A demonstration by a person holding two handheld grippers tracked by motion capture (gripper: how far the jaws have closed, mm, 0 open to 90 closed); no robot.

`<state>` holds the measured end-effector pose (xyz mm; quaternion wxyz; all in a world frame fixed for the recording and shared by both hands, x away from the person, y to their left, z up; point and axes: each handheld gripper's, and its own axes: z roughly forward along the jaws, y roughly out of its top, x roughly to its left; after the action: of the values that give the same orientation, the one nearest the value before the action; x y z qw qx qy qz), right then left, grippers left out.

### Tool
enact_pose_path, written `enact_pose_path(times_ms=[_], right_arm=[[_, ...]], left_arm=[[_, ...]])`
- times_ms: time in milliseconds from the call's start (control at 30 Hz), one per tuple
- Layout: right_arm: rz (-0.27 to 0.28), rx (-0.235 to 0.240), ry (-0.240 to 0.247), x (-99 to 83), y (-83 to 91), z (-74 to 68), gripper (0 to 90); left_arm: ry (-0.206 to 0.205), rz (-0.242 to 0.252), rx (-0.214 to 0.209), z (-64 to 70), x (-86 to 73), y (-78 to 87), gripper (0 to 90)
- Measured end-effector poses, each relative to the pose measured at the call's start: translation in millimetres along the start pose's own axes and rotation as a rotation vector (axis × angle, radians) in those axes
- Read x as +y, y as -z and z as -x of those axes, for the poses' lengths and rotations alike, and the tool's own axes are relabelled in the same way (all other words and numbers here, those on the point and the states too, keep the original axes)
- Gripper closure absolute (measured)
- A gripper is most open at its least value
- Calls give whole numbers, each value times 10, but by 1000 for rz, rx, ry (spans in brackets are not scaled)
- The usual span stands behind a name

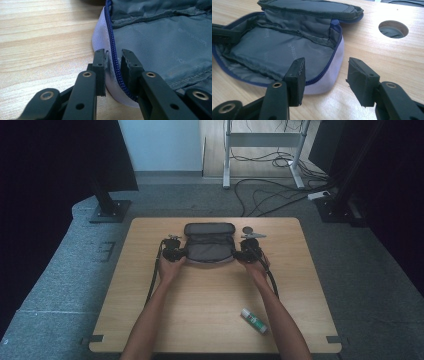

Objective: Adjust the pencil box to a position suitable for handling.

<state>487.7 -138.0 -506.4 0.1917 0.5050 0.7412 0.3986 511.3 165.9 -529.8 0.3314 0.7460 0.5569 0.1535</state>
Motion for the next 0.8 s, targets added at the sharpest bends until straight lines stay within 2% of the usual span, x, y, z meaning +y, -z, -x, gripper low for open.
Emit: enact_pose_path(times_ms=[167, 300, 467, 633, 800], right_arm=[[-15, -32, 16, 26, -103, -9, 535], [-48, -41, -7, 14, -193, 20, 563], [-76, -55, -5, 1, -269, -3, 614], [-91, -56, -18, -3, -316, -16, 757], [-108, -67, -13, 4, -343, -44, 843]], left_arm=[[2, -1, 3, -2, 2, -2, 749], [-3, -2, 5, 0, 0, -4, 749], [0, -9, 8, -13, -4, -10, 748], [-15, -6, 12, 7, -7, -19, 755], [-24, -1, 18, 12, -6, -23, 801]])
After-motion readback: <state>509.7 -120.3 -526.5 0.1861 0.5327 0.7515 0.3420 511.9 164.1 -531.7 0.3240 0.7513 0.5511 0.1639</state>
